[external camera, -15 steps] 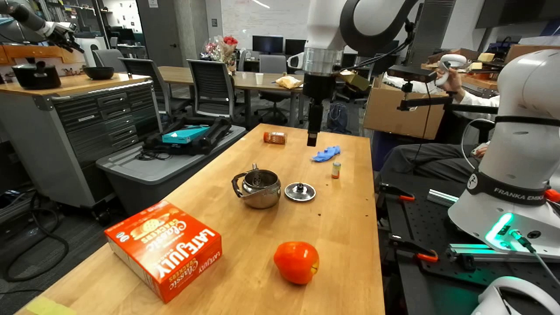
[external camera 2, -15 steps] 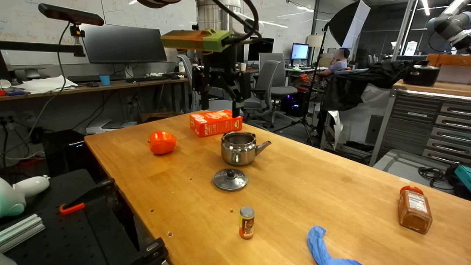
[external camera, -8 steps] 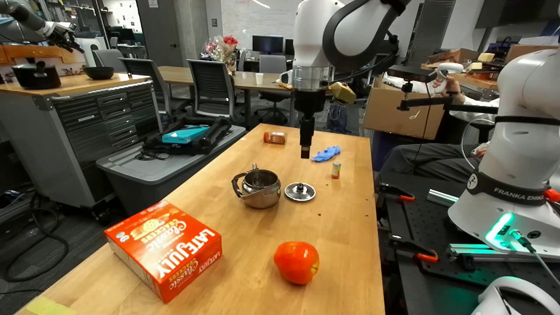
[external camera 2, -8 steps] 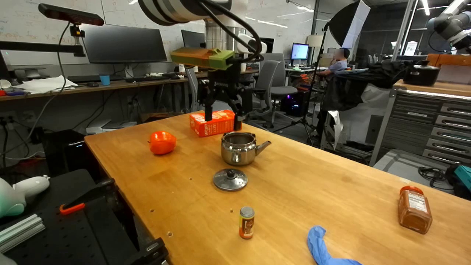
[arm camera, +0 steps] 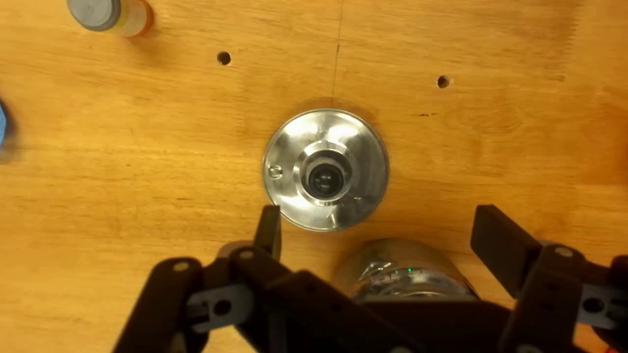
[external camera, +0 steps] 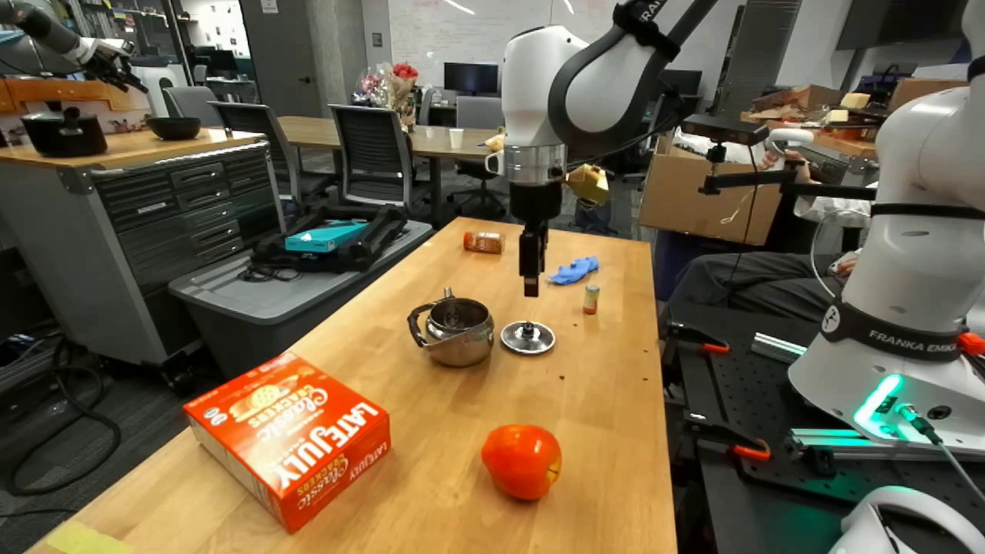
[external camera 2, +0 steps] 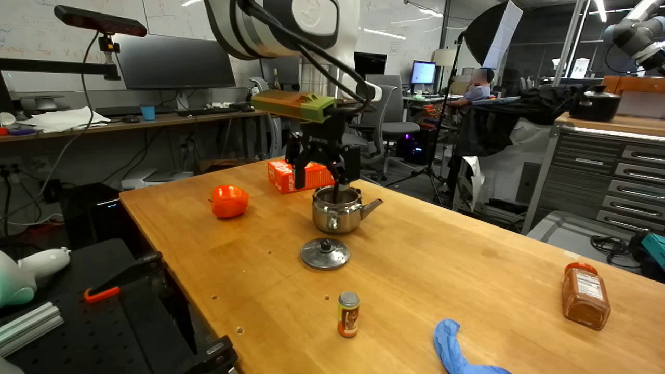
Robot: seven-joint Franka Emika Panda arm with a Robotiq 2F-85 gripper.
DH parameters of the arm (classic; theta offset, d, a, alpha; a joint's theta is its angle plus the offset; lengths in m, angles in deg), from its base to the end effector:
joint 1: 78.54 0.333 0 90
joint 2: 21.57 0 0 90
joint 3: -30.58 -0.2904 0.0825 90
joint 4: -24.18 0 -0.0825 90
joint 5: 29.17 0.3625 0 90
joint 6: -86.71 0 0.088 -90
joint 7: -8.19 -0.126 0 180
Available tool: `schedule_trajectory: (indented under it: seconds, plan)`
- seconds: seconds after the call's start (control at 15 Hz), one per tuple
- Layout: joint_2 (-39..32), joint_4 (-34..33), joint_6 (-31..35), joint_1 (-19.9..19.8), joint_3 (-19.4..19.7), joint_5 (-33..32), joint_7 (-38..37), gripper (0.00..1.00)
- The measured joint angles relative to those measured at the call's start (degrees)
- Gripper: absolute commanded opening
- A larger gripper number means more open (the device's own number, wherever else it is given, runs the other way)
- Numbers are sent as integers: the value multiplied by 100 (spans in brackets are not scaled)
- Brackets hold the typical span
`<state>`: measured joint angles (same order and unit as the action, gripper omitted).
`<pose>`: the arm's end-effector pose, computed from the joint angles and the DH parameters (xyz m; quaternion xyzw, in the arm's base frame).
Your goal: Put the lid on the teapot.
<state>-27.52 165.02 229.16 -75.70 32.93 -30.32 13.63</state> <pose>0.4579 0.0034 0.2229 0.9975 0.0599 -0.0381 0.0063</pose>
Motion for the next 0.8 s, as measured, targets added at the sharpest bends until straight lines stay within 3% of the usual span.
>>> schedule_trajectory:
  seconds: [0.8]
  plan:
    - [-765, -207, 461, -132, 0, 0, -7, 100]
